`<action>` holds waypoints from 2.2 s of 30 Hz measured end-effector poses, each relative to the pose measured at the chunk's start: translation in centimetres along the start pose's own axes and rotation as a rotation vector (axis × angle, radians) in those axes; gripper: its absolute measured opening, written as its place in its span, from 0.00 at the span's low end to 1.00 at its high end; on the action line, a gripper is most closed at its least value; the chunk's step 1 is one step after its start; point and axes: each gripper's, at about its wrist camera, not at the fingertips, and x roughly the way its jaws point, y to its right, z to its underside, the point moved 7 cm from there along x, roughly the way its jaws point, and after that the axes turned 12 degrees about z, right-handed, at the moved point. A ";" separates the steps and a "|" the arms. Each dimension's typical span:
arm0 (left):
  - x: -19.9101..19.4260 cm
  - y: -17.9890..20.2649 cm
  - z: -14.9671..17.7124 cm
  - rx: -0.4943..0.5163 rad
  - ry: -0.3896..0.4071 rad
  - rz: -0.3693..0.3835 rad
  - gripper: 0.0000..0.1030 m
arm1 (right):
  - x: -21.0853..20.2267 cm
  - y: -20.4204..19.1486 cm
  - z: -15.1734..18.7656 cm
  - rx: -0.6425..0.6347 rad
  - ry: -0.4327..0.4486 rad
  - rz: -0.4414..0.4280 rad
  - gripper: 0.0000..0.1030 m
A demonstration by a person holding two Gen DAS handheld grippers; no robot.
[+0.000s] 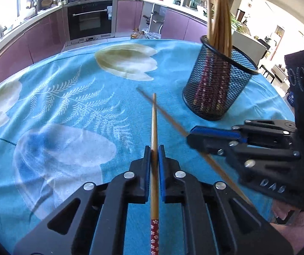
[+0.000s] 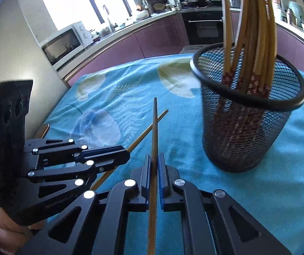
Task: Organize utensils
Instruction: 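Close the left gripper on one chopstick while the right gripper grasps the other, then lift the left gripper's chopstick upright over the mesh cup while the right gripper carries its chopstick there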
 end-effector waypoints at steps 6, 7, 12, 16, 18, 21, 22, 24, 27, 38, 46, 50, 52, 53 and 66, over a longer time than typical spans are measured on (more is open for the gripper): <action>0.5 0.1 0.7 0.004 -0.027 -0.010 0.07 | 0.8 -0.4 0.9 -0.040 -0.029 0.035 0.09; 0.6 0.1 0.6 0.006 -0.029 -0.011 0.08 | 0.9 -0.4 1.0 -0.042 -0.033 0.039 0.09; 0.9 0.3 0.6 0.025 -0.037 -0.022 0.10 | 0.8 -0.3 1.2 -0.041 -0.030 0.036 0.08; 1.0 0.5 0.5 0.031 -0.031 -0.034 0.09 | 0.9 0.0 1.1 -0.027 -0.024 0.036 0.06; 0.9 0.5 0.5 0.030 -0.026 -0.034 0.07 | 0.7 0.1 1.0 -0.018 -0.019 0.030 0.06; 0.6 0.6 0.4 0.030 -0.015 -0.036 0.07 | 0.0 0.2 0.8 -0.011 0.000 0.017 0.06; 0.4 0.7 0.3 0.030 -0.009 -0.032 0.07 | -0.2 0.2 0.7 -0.010 0.005 0.014 0.06; -0.1 0.9 0.1 0.032 0.001 -0.028 0.07 | -0.6 0.1 0.7 -0.008 0.015 0.008 0.06; -0.7 1.1 -0.1 0.034 0.018 -0.019 0.07 | -1.4 -0.1 0.5 -0.009 0.036 -0.001 0.06; -4.2 2.1 -1.1 0.028 0.103 0.031 0.07 | -5.1 0.2 -0.7 0.008 0.129 -0.023 0.06; -6.5 3.0 -1.7 0.031 0.150 0.047 0.07 | -6.5 1.0 -1.1 0.031 0.166 -0.023 0.06; -7.2 3.4 -1.9 0.037 0.163 0.054 0.07 | -7.1 1.4 -1.2 0.036 0.183 -0.021 0.06; -7.5 3.6 -2.0 0.040 0.169 0.057 0.07 | -7.5 1.5 -1.4 0.039 0.197 -0.021 0.06; -7.6 3.7 -2.1 0.042 0.173 0.061 0.07 | -7.8 1.6 -1.4 0.039 0.204 -0.021 0.06; -9.9 5.0 -3.0 0.072 0.229 0.095 0.07 | -10.3 2.7 -2.2 0.042 0.279 -0.012 0.06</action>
